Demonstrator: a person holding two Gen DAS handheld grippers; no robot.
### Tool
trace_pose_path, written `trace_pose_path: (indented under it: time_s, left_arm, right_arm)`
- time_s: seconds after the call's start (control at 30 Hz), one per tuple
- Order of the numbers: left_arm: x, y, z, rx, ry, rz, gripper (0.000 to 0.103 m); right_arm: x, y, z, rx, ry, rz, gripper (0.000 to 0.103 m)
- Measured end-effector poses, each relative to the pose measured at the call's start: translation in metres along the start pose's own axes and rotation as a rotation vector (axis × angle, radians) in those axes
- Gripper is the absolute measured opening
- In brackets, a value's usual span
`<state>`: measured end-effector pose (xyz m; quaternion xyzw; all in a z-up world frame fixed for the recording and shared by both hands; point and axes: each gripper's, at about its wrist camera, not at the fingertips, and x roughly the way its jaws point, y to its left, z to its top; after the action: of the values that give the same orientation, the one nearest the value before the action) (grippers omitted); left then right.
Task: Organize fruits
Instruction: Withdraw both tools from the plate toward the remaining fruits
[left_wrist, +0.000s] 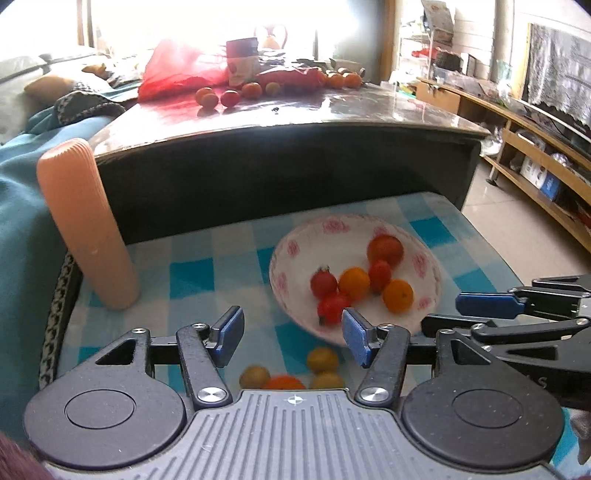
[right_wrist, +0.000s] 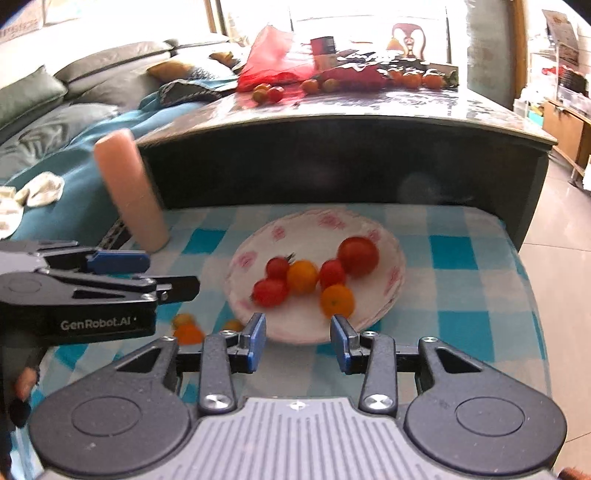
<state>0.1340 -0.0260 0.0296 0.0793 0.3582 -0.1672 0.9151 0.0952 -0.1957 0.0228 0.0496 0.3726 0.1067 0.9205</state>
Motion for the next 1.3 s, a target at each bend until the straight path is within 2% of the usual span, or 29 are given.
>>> trace_pose_path:
  time_s: [0.17, 0.37, 0.53, 0.67, 1.17, 1.3]
  left_arm:
    - [-0.014, 0.006, -0.011, -0.018, 0.015, -0.012, 0.068]
    - [-0.019, 0.004, -0.016, 0.013, 0.017, -0.037, 0.069]
    - [-0.011, -0.001, -0.029, 0.07, 0.068, -0.047, 0.069]
    - [-0.005, -0.003, -0.037, 0.11, 0.098, -0.038, 0.069]
    - [0.006, 0.017, -0.039, 0.05, 0.147, -0.032, 0.068]
    - [0.008, 0.025, -0.039, 0.026, 0.154, -0.027, 0.068]
  right_arm:
    - [-0.012, 0.015, -0.017, -0.024, 0.031, 0.035, 0.054]
    - [-0.022, 0.027, -0.025, -0.053, 0.028, 0.053, 0.054]
    - [-0.016, 0.025, -0.017, -0.046, 0.03, 0.039, 0.054]
    - [0.0, 0.022, -0.016, -0.042, 0.066, 0.02, 0.054]
    - [0.025, 0.032, -0.019, -0.085, 0.13, 0.049, 0.054]
    - [0.031, 0.035, -0.016, -0.084, 0.136, 0.08, 0.054]
